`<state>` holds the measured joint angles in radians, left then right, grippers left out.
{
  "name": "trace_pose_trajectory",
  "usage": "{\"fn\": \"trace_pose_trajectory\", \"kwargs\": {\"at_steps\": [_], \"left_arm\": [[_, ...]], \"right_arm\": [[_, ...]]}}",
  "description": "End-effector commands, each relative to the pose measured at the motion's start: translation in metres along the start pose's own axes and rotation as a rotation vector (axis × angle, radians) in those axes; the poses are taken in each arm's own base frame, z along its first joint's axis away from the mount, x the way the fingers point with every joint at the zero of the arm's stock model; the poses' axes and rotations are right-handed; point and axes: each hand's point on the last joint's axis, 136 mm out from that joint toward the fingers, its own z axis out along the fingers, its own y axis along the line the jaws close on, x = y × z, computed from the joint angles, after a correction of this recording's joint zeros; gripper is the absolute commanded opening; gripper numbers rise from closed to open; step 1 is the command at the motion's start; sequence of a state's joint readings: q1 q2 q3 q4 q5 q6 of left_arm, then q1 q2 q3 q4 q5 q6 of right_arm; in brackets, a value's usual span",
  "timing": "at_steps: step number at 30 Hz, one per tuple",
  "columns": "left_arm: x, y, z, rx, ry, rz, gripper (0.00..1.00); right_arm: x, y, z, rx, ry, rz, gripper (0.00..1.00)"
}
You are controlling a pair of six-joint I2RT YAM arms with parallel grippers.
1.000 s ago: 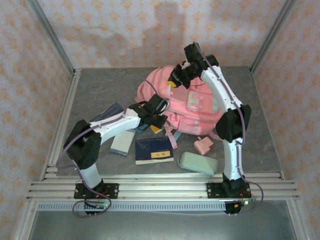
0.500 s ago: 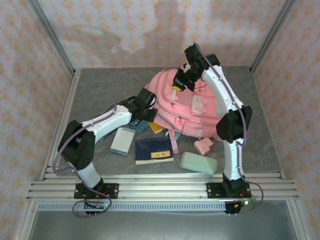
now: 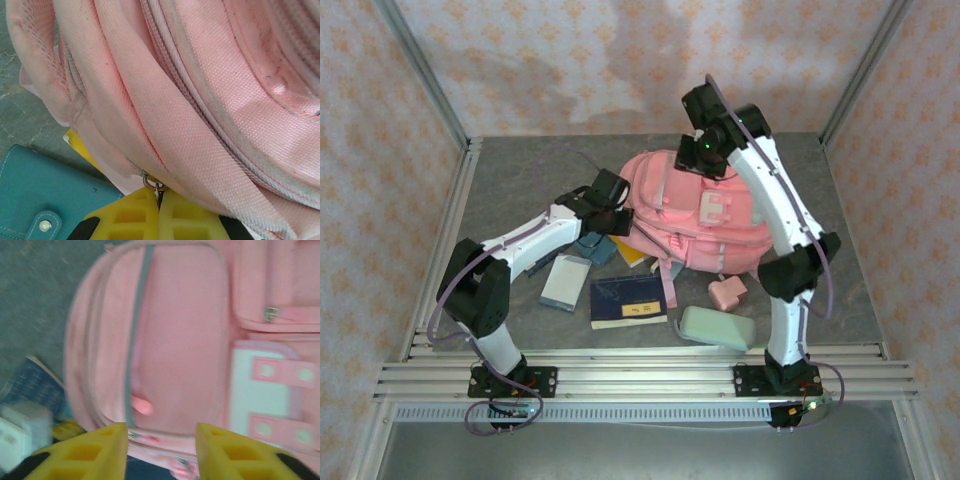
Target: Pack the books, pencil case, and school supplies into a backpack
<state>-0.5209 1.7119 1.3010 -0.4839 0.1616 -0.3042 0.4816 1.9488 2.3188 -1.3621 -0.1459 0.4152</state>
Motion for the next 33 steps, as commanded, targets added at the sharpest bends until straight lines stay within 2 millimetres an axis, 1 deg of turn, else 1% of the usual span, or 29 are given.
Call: {"fn": "trace_pose_trajectory", "kwargs": {"at_steps": [1,2,3,6,7,9,10,11,12,13,14,16,17,18,20,22,25,28,29,30,31,32,33], "left_arm": [[-0.029,-0.011,-0.010,0.047,-0.062,-0.055,0.00],[-0.034,-0.013,-0.013,0.054,-0.070,-0.062,0.00],[-0.038,-0.014,-0.015,0.059,-0.077,-0.069,0.00],[-0.050,-0.017,-0.023,0.075,-0.100,-0.084,0.00],[-0.055,-0.018,-0.026,0.080,-0.110,-0.086,0.00],[-0.060,-0.020,-0.029,0.085,-0.115,-0.089,0.00],[-0.062,-0.021,-0.031,0.091,-0.120,-0.091,0.00],[-0.063,-0.022,-0.032,0.095,-0.122,-0.092,0.00],[-0.064,-0.023,-0.034,0.097,-0.126,-0.095,0.00],[-0.065,-0.023,-0.035,0.101,-0.127,-0.099,0.00],[-0.065,-0.024,-0.037,0.104,-0.127,-0.102,0.00],[-0.061,-0.024,-0.039,0.111,-0.122,-0.104,0.00],[-0.058,-0.023,-0.039,0.109,-0.116,-0.106,0.00],[-0.054,-0.022,-0.039,0.107,-0.110,-0.106,0.00],[-0.045,-0.018,-0.037,0.097,-0.094,-0.108,0.00],[-0.034,-0.015,-0.035,0.095,-0.072,-0.117,0.00],[-0.021,-0.013,-0.034,0.107,-0.052,-0.143,0.00],[-0.013,-0.016,-0.034,0.122,-0.036,-0.154,0.00],[-0.010,-0.018,-0.033,0.127,-0.027,-0.153,0.00],[-0.010,-0.021,-0.034,0.136,-0.024,-0.150,0.00],[-0.010,-0.025,-0.034,0.144,-0.023,-0.147,0.00],[-0.011,-0.027,-0.035,0.146,-0.025,-0.144,0.00],[-0.014,-0.030,-0.036,0.150,-0.027,-0.144,0.00]], "right_arm": [[0.033,-0.021,-0.011,0.053,0.025,-0.044,0.13],[0.050,-0.023,-0.008,0.038,0.047,-0.043,0.05],[0.066,-0.026,-0.006,0.025,0.071,-0.044,0.00],[0.123,-0.041,0.008,0.005,0.175,-0.064,0.00],[0.143,-0.042,0.013,-0.012,0.220,-0.078,0.00],[0.176,-0.049,0.025,-0.005,0.305,-0.095,0.00],[0.189,-0.055,0.033,0.016,0.345,-0.095,0.00],[0.195,-0.062,0.041,0.044,0.363,-0.090,0.00],[0.197,-0.071,0.052,0.093,0.359,-0.084,0.00],[0.195,-0.081,0.061,0.155,0.341,-0.079,0.00],[0.187,-0.090,0.068,0.211,0.312,-0.077,0.00],[0.163,-0.108,0.083,0.318,0.246,-0.032,0.00],[0.150,-0.112,0.090,0.338,0.220,-0.008,0.00],[0.133,-0.117,0.096,0.358,0.182,0.023,0.00],[0.102,-0.121,0.105,0.369,0.121,0.076,0.00],[0.071,-0.131,0.115,0.414,0.086,0.121,0.00],[0.034,-0.142,0.132,0.462,0.059,0.158,0.00],[0.008,-0.153,0.141,0.453,0.036,0.236,0.00],[0.001,-0.155,0.141,0.442,0.026,0.259,0.00],[-0.005,-0.156,0.139,0.428,0.019,0.276,0.02],[-0.011,-0.155,0.134,0.413,0.009,0.277,0.07],[-0.014,-0.152,0.128,0.403,0.000,0.267,0.15],[-0.015,-0.148,0.118,0.387,-0.011,0.257,0.25]]}}
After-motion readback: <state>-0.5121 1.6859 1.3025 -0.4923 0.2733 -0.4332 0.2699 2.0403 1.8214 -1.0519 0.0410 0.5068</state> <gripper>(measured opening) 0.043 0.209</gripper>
